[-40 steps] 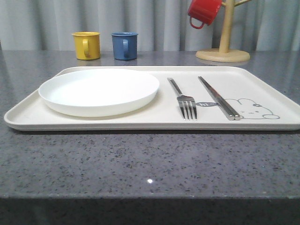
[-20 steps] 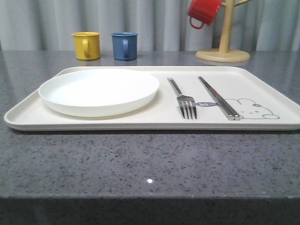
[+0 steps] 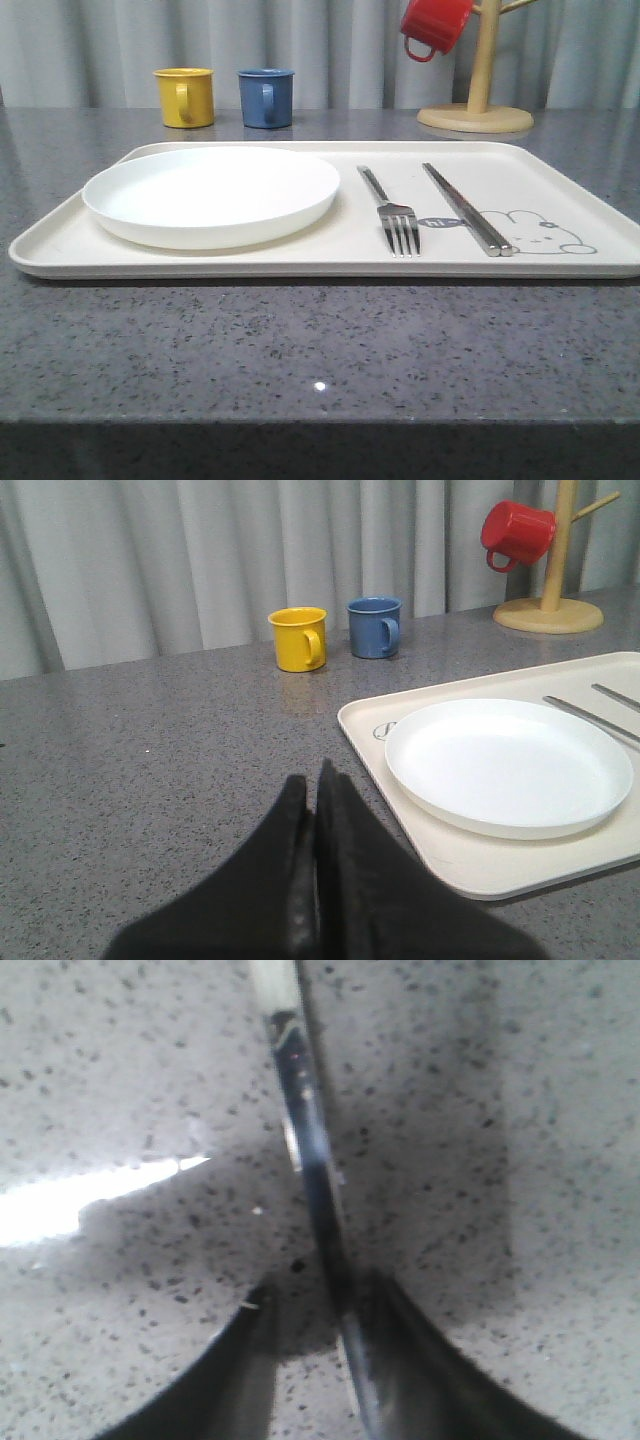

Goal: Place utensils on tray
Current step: 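Grasp the silver spoon on the table with the right gripper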

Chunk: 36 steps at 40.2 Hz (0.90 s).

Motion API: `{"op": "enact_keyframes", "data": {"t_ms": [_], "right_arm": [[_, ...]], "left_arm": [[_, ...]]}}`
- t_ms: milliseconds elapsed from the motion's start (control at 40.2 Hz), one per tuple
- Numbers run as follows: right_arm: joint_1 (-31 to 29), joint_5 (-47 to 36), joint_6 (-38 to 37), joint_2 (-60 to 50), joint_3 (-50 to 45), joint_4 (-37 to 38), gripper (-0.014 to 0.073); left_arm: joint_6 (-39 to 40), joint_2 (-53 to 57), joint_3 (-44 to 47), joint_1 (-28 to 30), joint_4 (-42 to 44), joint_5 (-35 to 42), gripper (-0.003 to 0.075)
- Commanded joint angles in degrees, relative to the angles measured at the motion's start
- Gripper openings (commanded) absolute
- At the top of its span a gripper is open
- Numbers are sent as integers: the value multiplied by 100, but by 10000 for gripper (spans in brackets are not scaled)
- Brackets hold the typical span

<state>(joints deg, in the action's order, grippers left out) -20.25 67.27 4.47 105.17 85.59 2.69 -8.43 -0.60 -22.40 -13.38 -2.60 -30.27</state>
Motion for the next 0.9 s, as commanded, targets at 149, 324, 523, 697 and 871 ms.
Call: {"op": "enact_keyframes", "data": {"t_ms": [149, 324, 523, 697, 871], "right_arm": [[-38, 47, 61, -243, 129, -3, 24], [-38, 176, -83, -446, 158, -18, 25], [70, 682, -447, -900, 471, -97, 25], [444, 930, -677, -1218, 697, -126, 25], [961, 935, -1173, -1429, 697, -158, 25]], "left_arm": [[42, -69, -132, 7, -57, 476, -18], [42, -69, -132, 7, -57, 476, -18], [42, -69, -132, 7, -57, 476, -18], [42, -69, -132, 7, -57, 476, -18], [42, -69, -132, 7, -57, 476, -18]]}}
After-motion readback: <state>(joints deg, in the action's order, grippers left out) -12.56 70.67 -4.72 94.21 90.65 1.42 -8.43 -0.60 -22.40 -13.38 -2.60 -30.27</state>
